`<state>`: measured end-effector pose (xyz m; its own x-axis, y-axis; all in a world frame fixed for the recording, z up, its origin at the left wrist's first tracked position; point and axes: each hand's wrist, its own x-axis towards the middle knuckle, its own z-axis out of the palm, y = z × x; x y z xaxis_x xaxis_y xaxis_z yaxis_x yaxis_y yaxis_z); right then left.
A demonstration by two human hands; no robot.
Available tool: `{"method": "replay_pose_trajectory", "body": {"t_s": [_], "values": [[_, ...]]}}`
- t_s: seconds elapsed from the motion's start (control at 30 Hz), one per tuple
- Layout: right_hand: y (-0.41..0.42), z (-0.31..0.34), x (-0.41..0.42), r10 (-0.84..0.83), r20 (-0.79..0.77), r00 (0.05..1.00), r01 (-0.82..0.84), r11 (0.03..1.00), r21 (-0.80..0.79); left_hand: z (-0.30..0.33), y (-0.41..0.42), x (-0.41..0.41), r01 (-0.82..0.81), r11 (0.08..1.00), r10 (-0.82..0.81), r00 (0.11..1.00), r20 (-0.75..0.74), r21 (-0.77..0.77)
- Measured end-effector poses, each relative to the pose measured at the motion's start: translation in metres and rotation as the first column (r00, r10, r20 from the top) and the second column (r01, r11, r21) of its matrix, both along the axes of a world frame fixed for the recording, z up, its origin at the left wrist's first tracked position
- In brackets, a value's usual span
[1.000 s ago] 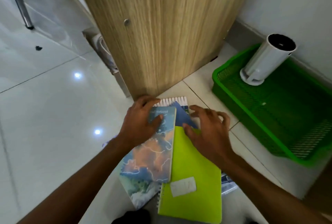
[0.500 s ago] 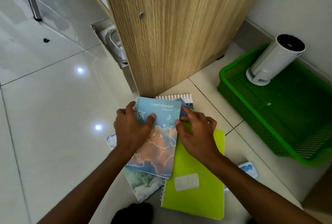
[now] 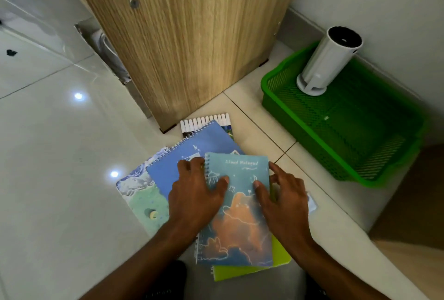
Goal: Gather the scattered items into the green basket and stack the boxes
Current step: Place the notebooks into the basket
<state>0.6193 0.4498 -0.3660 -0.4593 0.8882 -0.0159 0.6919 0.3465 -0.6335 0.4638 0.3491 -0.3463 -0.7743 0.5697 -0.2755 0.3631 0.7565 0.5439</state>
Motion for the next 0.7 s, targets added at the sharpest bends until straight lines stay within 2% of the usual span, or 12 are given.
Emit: {"method": "replay_pose_trajectory", "body": {"t_s": [0.07,0.2,0.33,0.43,0.57,0.7], "values": [[-0.009,-0.005,0.008,-0.034,-0.030,0.999,0.031,0.996,-0.082,-0.002,-0.002,0.009,-0.016,1.000,0.016,1.000,-0.020,-0.021],[-0.014,-0.005,0.007,-0.042,-0.095,0.995,0.025,0.984,-0.179,-0.006,-0.001,0.015,-0.083,0.988,0.071,0.993,0.100,0.129],[-0.004,0.004,0.003,-0.108,-0.122,0.987,0.091,0.986,-0.140,0.001,0.007,0.009,-0.095,0.957,0.057,0.988,0.144,0.274],[0.009,0.017,0.001,-0.149,-0.178,0.973,0.128,0.984,-0.124,0.009,0.013,0.001,-0.141,0.914,0.050,0.969,0.240,0.381],[0.024,0.040,0.000,-0.116,-0.279,0.953,0.099,0.992,-0.073,0.018,0.024,-0.002,-0.169,0.873,-0.035,0.914,0.404,0.457],[0.042,0.056,0.003,-0.050,-0.301,0.952,0.043,0.999,-0.030,0.028,0.044,-0.001,-0.131,0.821,-0.137,0.900,0.414,0.556]]}}
